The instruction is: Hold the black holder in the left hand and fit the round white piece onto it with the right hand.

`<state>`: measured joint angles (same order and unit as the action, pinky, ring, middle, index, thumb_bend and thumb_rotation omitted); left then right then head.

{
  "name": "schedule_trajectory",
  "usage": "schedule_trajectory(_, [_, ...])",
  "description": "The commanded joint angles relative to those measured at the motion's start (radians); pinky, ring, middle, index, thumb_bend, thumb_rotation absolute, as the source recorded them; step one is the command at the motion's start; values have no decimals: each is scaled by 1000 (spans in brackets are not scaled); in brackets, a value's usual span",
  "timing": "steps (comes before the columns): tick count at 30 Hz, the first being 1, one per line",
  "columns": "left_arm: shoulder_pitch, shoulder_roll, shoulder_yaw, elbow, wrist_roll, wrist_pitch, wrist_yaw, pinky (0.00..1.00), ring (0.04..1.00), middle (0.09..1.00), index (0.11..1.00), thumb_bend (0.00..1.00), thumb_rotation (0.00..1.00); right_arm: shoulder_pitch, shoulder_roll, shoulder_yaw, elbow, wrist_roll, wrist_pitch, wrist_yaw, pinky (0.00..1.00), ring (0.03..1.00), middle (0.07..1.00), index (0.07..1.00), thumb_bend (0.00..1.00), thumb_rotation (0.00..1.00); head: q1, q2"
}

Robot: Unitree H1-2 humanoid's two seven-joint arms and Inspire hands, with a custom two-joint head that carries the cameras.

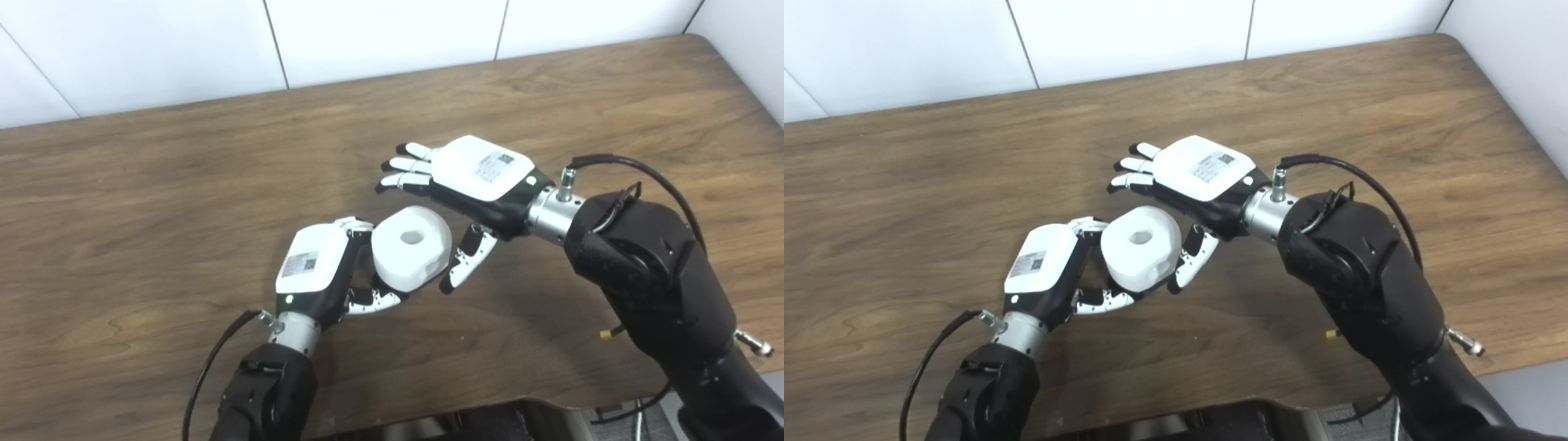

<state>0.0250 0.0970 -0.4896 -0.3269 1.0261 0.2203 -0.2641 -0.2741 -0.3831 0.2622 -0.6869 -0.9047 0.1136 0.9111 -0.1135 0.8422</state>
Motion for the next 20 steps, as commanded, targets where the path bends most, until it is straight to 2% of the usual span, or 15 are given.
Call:
schedule_trajectory(1, [37, 11, -10, 74, -31, 29, -68, 784, 844, 752, 485, 516, 45, -53, -7, -22, -41, 8, 7, 4, 900, 1000, 965, 905, 1000, 379, 12, 3])
schedule_trajectory(9, [30, 13, -11, 84, -24, 28, -65, 788, 833, 744, 485, 516, 46, -81, -15, -50, -80, 31, 40, 70, 903, 998, 960, 906, 1000, 398, 22, 3])
schedule_trajectory(17, [31, 12, -12, 84, -8, 42, -76, 781, 832, 753, 490, 519, 51, -84, -17, -50, -74, 6, 8, 51, 879, 977, 946, 911, 1000, 403, 31, 4])
schedule_trajectory(20, [23, 21, -27, 77, 34, 61, -124, 793, 845, 776, 495, 520, 60, -86, -20, -53, -72, 8, 4, 50, 888, 981, 948, 907, 1000, 409, 37, 11])
